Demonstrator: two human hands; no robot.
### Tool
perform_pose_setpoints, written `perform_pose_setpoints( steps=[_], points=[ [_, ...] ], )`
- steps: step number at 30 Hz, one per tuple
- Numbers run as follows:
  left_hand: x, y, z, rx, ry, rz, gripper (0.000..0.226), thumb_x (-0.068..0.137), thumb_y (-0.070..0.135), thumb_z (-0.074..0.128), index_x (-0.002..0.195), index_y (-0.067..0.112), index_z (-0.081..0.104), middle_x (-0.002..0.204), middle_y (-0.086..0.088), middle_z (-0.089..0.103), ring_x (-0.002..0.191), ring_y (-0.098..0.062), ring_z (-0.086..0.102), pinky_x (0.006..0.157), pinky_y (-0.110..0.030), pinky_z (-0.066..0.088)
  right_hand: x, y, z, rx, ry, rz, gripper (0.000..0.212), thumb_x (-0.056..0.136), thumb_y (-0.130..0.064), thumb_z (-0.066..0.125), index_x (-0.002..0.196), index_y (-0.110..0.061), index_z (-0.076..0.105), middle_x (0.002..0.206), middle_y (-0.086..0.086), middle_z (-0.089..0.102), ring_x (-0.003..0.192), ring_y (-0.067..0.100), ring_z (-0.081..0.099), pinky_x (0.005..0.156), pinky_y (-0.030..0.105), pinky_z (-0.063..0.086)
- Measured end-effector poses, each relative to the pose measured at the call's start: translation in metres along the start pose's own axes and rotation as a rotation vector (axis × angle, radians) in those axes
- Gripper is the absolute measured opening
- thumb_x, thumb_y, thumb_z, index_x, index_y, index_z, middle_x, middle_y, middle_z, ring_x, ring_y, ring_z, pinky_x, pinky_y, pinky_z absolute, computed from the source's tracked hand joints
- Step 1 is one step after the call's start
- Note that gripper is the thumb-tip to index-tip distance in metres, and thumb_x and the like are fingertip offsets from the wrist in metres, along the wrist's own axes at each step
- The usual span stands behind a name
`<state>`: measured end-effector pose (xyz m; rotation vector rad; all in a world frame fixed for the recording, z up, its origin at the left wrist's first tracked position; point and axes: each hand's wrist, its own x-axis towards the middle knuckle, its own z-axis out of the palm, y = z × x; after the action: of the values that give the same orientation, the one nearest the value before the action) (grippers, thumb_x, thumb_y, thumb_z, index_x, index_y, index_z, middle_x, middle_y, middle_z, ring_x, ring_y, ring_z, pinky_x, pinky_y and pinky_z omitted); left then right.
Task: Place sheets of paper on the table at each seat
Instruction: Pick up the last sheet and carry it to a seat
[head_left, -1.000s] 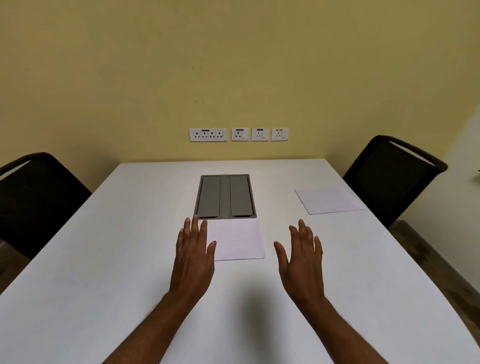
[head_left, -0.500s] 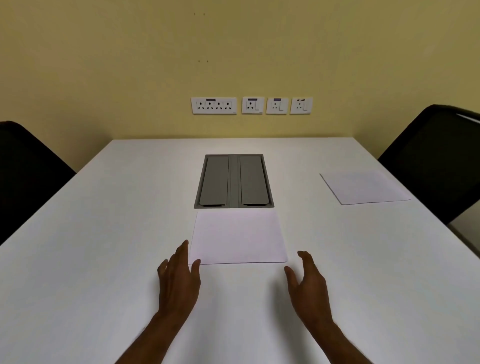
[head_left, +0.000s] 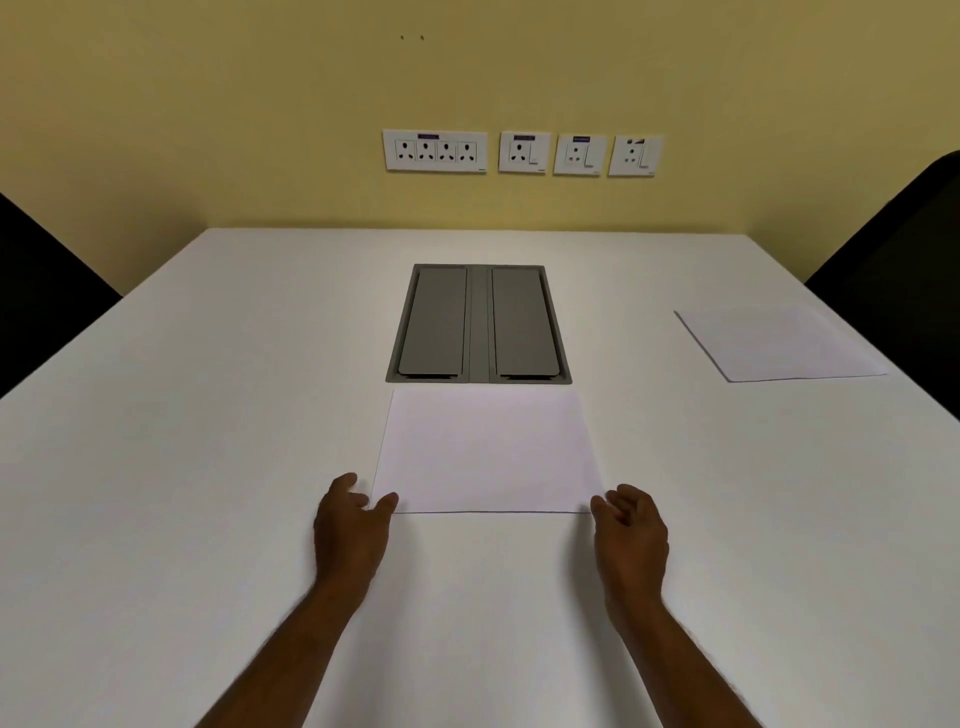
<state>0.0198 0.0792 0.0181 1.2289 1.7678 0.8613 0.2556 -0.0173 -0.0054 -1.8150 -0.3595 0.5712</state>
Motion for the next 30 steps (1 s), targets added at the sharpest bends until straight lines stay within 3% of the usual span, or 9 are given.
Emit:
perform_pose_setpoints(
  steps=[7,10,12,14,17,20,25,30],
  points=[
    [0.006,-0.004,0.010,0.066,0.023,0.015,0.047,0.083,0.011,0.075,0.126,0.006,0.059,0.109,-0.015,0.065,0.101,-0.032,0.061,0.093,-0.040,0.050,0.013,-0.002,0.013,-0.073,0.033,-0.029,0.024,0.090,-0.019,0.067,0.113,-0.013,0.063,0.084,0.005,0.069,0.088,0.028,0.065,0.087,0.042,0.052],
    [0.007,-0.006,0.014,0.121,0.035,0.046,0.040,0.081,0.011,0.075,0.120,0.005,0.064,0.106,-0.014,0.066,0.104,-0.035,0.061,0.097,-0.046,0.049,0.018,-0.005,0.016,-0.071,0.015,-0.008,0.010,0.087,-0.017,0.064,0.083,-0.009,0.067,0.068,0.004,0.071,0.075,0.028,0.069,0.074,0.040,0.053],
    [0.006,-0.008,0.017,0.141,0.041,0.053,0.037,0.081,0.011,0.074,0.117,0.006,0.066,0.108,-0.013,0.067,0.107,-0.035,0.061,0.099,-0.047,0.048,0.019,-0.005,0.017,-0.033,-0.012,0.025,0.015,0.086,-0.014,0.062,0.072,-0.008,0.065,0.062,0.003,0.071,0.062,0.018,0.069,0.064,0.035,0.050],
    [0.005,-0.009,0.018,0.151,0.046,0.056,0.033,0.082,0.012,0.074,0.114,0.006,0.067,0.109,-0.013,0.068,0.107,-0.034,0.061,0.099,-0.048,0.047,0.017,-0.003,0.016,0.024,-0.055,0.056,0.012,0.087,-0.012,0.061,0.077,-0.009,0.068,0.064,0.006,0.073,0.047,0.008,0.063,0.062,0.031,0.045],
    [0.002,-0.010,0.017,0.116,0.040,0.056,0.022,0.085,0.013,0.071,0.105,0.004,0.069,0.102,-0.012,0.069,0.099,-0.034,0.063,0.093,-0.046,0.051,0.011,0.002,0.007,0.159,-0.124,0.123,0.008,0.091,-0.010,0.062,0.087,-0.007,0.070,0.068,0.012,0.074,0.056,0.012,0.067,0.060,0.030,0.046],
    [-0.009,-0.009,0.009,-0.034,0.021,0.029,0.009,0.088,0.009,0.067,0.096,0.006,0.068,0.090,-0.007,0.070,0.089,-0.032,0.066,0.073,-0.032,0.050,0.000,0.004,-0.004,0.268,-0.165,0.198,0.008,0.094,-0.010,0.063,0.096,-0.010,0.071,0.080,0.014,0.077,0.069,0.018,0.074,0.062,0.029,0.051],
    [-0.039,-0.002,-0.015,-0.207,-0.015,-0.018,0.015,0.095,0.005,0.056,0.107,0.005,0.063,0.105,-0.013,0.070,0.097,-0.034,0.066,0.086,-0.041,0.053,-0.033,-0.011,-0.027,0.341,-0.159,0.248,0.009,0.096,-0.011,0.063,0.099,-0.007,0.071,0.084,0.013,0.077,0.069,0.019,0.075,0.065,0.029,0.055],
    [-0.090,0.020,-0.057,-0.354,-0.015,-0.039,0.017,0.099,0.006,0.049,0.106,0.016,0.061,0.104,-0.009,0.072,0.076,-0.030,0.074,0.069,-0.032,0.052,-0.084,-0.053,-0.052,0.393,-0.125,0.191,0.011,0.098,-0.011,0.060,0.097,-0.014,0.070,0.078,0.008,0.078,0.071,0.022,0.076,0.065,0.029,0.055]
  ],
)
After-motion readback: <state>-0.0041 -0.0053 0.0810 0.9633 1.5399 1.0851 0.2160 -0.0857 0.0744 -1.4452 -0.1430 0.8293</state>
